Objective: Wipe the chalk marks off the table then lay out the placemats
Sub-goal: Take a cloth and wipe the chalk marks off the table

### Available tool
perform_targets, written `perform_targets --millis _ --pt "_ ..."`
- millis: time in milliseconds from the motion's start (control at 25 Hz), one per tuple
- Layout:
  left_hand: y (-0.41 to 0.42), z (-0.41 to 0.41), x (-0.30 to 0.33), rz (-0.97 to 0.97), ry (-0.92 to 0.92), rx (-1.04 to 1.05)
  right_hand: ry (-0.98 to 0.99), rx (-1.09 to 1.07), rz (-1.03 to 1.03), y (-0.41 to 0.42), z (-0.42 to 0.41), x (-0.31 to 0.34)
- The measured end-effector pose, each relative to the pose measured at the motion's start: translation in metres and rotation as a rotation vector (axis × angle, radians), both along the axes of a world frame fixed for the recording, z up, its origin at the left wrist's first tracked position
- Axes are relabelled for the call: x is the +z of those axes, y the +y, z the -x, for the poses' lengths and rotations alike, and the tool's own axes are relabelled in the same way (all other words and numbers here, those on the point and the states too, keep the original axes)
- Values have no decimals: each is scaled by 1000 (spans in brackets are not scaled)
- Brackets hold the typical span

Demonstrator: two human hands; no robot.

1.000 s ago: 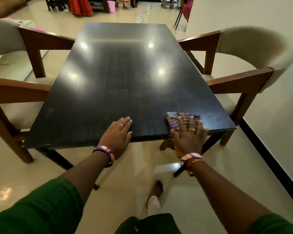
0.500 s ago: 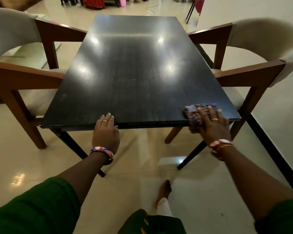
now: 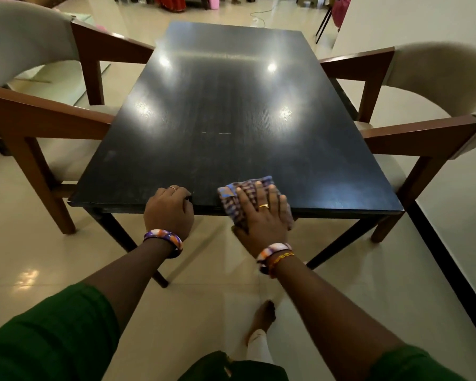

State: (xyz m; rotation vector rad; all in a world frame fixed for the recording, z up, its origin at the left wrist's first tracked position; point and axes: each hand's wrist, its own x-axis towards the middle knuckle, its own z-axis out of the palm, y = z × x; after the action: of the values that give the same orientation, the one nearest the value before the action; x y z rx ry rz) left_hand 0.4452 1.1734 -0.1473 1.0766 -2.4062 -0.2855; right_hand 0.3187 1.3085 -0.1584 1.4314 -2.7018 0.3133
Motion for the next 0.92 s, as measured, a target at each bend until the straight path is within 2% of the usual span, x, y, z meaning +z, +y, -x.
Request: perform_targets --millis 120,240,400,600,720,920 --pt "-3 0 0 -5 29 -8 -77 220 -146 -31 -14 6" --pt "-11 4 3 -14 6 -27 -63 273 -173 -33 2 10" --pt "-29 23 10 -21 -32 -147 -199 91 -178 -20 37 18" --pt "-54 68 18 -44 -122 -224 -181 -225 -182 -20 120 22" --pt "-94 94 18 -90 -231 -137 -189 -369 -185 -30 179 22" --pt "-183 118 11 -164 -281 110 -236 -421 -203 -90 264 23"
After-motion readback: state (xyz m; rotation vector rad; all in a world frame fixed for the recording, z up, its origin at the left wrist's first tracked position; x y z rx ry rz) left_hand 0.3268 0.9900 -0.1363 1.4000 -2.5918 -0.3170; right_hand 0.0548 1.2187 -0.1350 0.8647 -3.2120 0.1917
